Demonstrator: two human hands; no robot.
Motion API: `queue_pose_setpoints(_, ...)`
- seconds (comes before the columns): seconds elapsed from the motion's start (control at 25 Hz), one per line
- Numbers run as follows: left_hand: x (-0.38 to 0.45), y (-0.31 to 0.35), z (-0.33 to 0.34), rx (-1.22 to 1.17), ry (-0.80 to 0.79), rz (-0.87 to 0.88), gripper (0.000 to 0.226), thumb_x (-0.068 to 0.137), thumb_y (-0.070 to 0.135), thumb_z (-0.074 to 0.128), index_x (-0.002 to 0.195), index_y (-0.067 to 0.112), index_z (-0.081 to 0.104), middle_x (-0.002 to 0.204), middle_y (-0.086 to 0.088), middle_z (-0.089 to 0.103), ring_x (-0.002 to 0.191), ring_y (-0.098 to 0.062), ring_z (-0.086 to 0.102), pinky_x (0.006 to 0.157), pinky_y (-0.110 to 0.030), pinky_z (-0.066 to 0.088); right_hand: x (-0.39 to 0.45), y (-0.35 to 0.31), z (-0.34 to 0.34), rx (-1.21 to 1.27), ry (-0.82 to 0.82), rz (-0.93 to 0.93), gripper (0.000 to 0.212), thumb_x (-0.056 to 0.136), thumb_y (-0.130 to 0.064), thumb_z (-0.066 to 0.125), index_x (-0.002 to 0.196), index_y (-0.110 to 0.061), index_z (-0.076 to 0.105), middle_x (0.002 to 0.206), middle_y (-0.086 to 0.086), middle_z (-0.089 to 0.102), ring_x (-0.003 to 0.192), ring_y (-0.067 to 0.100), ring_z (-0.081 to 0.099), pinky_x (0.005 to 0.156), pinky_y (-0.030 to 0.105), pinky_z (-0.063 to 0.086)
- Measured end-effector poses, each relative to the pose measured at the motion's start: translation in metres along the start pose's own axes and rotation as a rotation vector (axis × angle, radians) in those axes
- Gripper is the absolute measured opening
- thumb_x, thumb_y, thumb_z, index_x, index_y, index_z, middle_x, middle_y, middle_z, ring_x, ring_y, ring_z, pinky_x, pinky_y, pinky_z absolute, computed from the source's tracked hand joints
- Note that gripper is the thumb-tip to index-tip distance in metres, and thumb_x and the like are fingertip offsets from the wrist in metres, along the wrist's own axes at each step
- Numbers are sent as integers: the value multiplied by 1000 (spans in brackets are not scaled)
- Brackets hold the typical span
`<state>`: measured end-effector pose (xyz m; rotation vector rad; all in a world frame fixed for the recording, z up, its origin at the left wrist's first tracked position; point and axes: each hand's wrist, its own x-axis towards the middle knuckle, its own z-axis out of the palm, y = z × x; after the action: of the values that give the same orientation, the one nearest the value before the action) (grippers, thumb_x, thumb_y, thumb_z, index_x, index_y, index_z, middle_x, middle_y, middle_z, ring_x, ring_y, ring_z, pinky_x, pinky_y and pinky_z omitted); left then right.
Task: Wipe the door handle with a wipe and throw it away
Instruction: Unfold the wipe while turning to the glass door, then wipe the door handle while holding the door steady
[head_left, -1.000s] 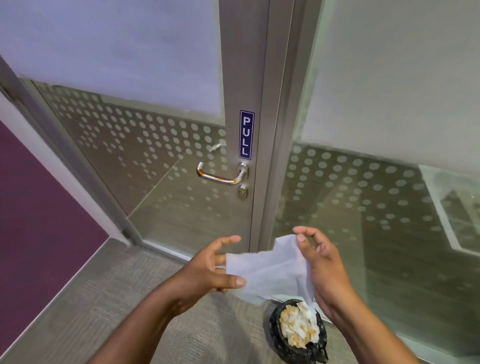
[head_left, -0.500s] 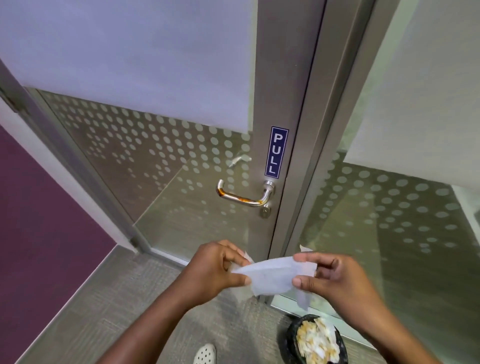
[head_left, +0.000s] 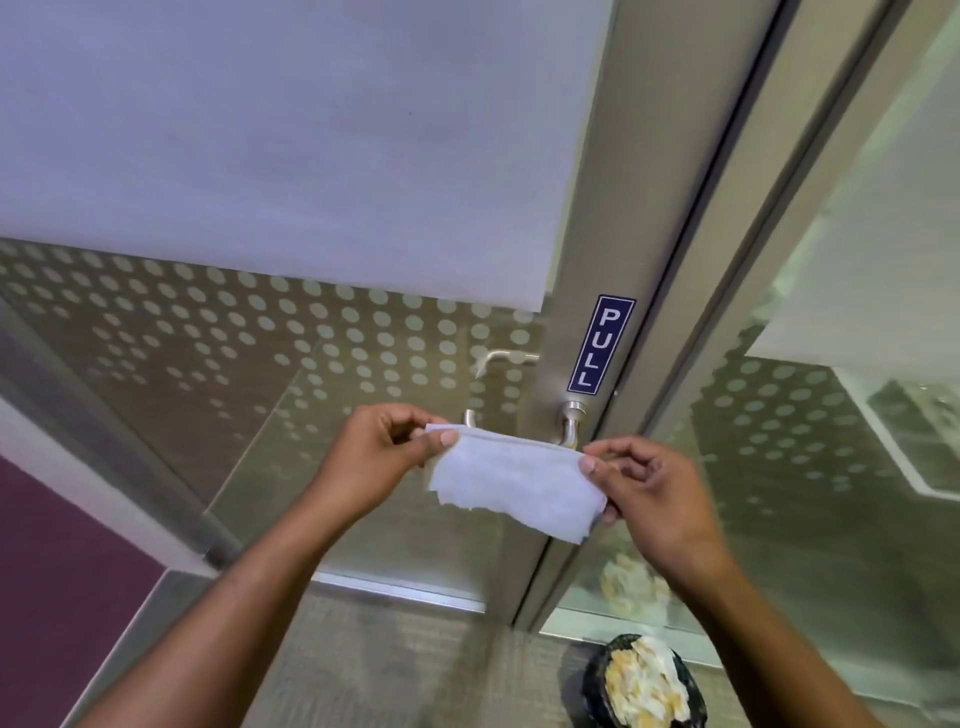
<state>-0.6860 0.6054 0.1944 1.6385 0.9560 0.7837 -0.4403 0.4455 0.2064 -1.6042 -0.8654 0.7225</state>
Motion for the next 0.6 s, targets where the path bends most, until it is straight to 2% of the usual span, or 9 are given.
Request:
queue_pose_setpoints(0.12, 28, -9, 0, 37, 76, -5, 12, 96, 13, 82, 92, 22, 88, 65, 8, 72, 61, -8, 61, 67, -29, 50, 15, -5, 21, -224, 124, -88, 7, 89, -14, 78, 83, -17, 79, 68, 2, 73, 52, 5, 59, 54, 16, 47)
queue_pose_setpoints(0.24, 45, -17, 7, 61, 100, -39, 9, 94, 12, 83, 89, 19, 84, 56, 16, 67, 55, 0, 60, 71, -28, 50, 23, -4, 32, -458, 214, -153, 7, 86, -13, 77, 84, -19, 80, 79, -5, 77, 74, 9, 69, 63, 14, 45)
queue_pose_setpoints(0.32, 47, -23, 13, 81, 105, -58, 11, 92, 13, 84, 87, 23, 81, 55, 15, 63, 55, -1, 59, 71, -26, 50, 24, 1, 33, -564, 254, -173, 14, 86, -6, 73, 92, -16, 80, 93, 0, 74, 87, 18, 70, 71, 21, 43)
queue_pose_setpoints(0.44, 45, -32, 15, 87, 145, -61, 13, 91, 22, 87, 94, 28, 75, 67, 4, 68, 62, -12, 64, 68, -27, 52, 19, 8, 42, -667, 299, -302, 30, 93, 0, 61, 114, -15, 75, 116, 4, 59, 107, 23, 62, 91, 28, 45)
queue_pose_setpoints(0.52, 44, -34, 14, 80, 156, -62, 18, 92, 26, 86, 96, 30, 70, 72, 0, 73, 63, -14, 70, 65, -27, 52, 15, 9, 62, -715, 231, -495, 31, 93, -1, 60, 118, -13, 74, 121, 7, 60, 112, 25, 58, 98, 37, 47)
queue_pose_setpoints(0.6, 40, -30, 13, 90, 169, -49, 17, 94, 28, 84, 95, 25, 68, 75, -1, 74, 66, -18, 72, 66, -31, 52, 12, 10, 90, -828, 73, -650, 26, 94, -10, 67, 118, -13, 75, 124, 9, 66, 113, 27, 61, 97, 40, 50)
